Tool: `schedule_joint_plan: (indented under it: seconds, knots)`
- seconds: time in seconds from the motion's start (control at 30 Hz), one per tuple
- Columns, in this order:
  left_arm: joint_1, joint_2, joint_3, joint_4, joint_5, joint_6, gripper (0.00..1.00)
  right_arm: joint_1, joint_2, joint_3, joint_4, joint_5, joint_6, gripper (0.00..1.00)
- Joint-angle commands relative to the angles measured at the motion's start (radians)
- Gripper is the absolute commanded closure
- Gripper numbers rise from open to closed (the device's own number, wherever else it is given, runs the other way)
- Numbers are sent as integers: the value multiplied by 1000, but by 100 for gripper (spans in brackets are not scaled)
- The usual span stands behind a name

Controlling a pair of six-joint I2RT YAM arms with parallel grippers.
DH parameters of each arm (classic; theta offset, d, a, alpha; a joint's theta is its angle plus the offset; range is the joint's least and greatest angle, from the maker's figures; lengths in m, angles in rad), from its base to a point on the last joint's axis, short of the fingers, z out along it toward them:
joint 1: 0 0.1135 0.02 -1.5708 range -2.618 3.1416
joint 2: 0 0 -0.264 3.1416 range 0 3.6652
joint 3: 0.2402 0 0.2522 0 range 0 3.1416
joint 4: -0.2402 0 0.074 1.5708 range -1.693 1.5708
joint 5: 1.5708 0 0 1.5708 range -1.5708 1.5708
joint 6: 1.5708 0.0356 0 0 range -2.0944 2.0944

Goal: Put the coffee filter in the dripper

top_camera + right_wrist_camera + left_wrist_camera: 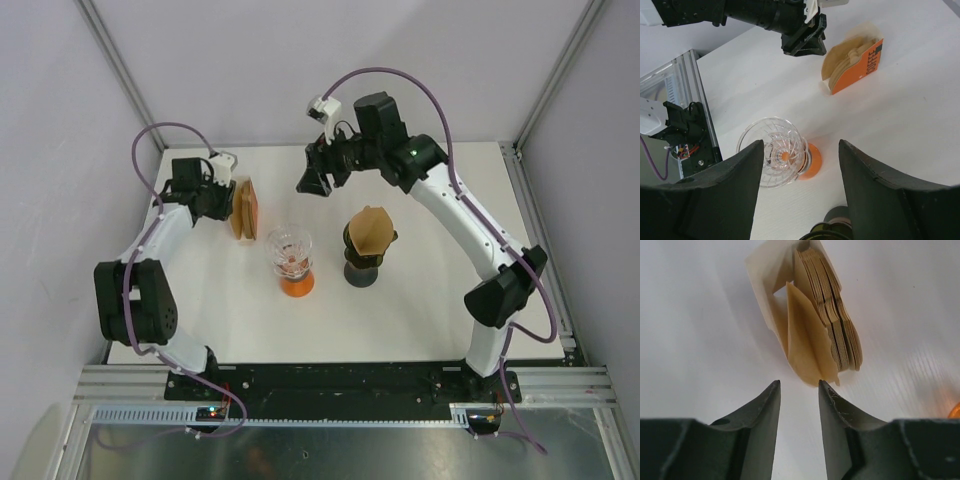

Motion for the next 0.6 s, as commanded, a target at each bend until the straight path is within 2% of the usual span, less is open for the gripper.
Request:
schedule_joint_plan:
  seconds: [0.0, 0.13, 0.43, 0.57]
  knots:
    - [-37, 28, 25, 117, -76, 28, 59, -12, -43, -75, 59, 24, 9, 34]
    - [-54, 67, 45, 123, -88, 43, 61, -15, -55, -100, 59, 19, 6, 34]
    - [-63, 132, 77, 124, -126, 59, 73, -19, -58, -115, 61, 7, 4, 34]
    - [-63, 144, 82, 126, -141, 64, 74, -20, -60, -119, 56, 6, 0, 34]
